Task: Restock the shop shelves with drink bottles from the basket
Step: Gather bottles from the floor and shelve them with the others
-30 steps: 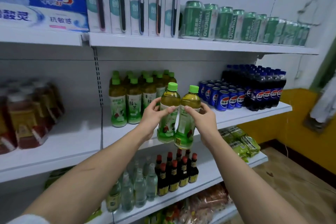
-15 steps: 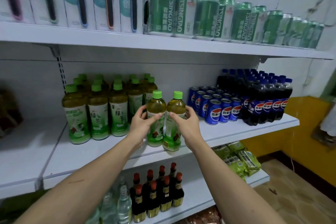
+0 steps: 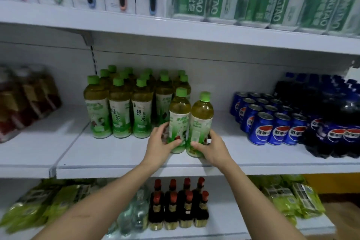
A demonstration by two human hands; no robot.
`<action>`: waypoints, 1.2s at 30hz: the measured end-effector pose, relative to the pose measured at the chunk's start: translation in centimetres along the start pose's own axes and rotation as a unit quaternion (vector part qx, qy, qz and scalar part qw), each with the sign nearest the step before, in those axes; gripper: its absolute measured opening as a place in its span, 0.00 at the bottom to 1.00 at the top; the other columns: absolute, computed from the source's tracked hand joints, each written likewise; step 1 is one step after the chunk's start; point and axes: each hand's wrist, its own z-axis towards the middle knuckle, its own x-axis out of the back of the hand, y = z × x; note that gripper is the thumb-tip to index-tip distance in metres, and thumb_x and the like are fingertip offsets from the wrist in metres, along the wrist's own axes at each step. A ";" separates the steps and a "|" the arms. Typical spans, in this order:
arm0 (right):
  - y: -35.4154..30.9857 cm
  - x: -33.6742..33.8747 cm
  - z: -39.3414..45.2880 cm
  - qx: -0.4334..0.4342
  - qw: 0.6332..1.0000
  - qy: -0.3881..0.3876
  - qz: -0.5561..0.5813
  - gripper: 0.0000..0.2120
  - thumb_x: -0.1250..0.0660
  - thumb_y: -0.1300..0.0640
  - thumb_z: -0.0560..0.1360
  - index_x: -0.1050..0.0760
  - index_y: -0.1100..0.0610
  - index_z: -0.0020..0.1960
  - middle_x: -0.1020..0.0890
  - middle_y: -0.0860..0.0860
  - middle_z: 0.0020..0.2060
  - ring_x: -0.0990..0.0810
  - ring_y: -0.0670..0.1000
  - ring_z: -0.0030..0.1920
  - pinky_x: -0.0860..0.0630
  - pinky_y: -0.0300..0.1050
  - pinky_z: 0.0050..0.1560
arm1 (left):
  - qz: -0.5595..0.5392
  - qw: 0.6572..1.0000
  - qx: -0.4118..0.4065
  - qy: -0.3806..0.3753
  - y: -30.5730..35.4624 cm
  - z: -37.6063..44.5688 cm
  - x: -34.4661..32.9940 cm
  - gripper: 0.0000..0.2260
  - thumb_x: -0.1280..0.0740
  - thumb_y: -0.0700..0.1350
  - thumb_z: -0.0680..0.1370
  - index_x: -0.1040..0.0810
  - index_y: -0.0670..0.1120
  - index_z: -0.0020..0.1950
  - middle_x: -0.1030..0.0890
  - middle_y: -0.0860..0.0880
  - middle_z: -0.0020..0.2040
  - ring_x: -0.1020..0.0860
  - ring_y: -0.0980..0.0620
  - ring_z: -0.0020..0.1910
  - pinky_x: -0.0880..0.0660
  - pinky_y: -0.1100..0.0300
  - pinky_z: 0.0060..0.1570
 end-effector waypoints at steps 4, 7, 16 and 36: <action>-0.5 -1.7 2.3 0.008 0.999 0.027 -0.018 0.20 0.24 0.54 0.73 0.26 0.52 0.62 0.20 0.45 0.51 0.20 0.49 0.51 0.23 0.45 0.52 | 0.038 0.998 0.000 0.054 -1.1 1.2 -0.7 0.31 0.25 0.47 0.75 0.32 0.47 0.75 0.29 0.52 0.61 0.27 0.54 0.61 0.28 0.59 0.63; -0.5 -3.4 3.3 -0.008 0.998 0.055 -0.019 0.20 0.25 0.53 0.73 0.30 0.52 0.60 0.21 0.44 0.50 0.21 0.49 0.51 0.24 0.46 0.50 | 0.062 0.992 -0.006 0.108 -2.1 1.8 -1.4 0.27 0.26 0.47 0.76 0.31 0.47 0.73 0.27 0.51 0.63 0.26 0.51 0.64 0.26 0.52 0.65; -1.6 -6.2 6.2 0.004 0.999 0.050 -0.010 0.21 0.26 0.59 0.73 0.35 0.57 0.58 0.23 0.56 0.56 0.22 0.56 0.56 0.29 0.43 0.47 | 0.113 0.965 0.007 0.236 -0.9 2.6 -2.8 0.20 0.31 0.36 0.77 0.31 0.49 0.66 0.28 0.49 0.62 0.28 0.48 0.63 0.25 0.50 0.61; -0.4 -6.8 2.8 0.005 0.989 -0.075 -0.124 0.38 0.32 0.53 0.77 0.50 0.58 0.79 0.35 0.57 0.75 0.30 0.61 0.69 0.32 0.50 0.67 | 0.320 0.947 0.004 -0.014 -2.3 -7.8 9.7 0.27 0.38 0.45 0.82 0.42 0.48 0.80 0.34 0.46 0.76 0.39 0.48 0.75 0.41 0.55 0.74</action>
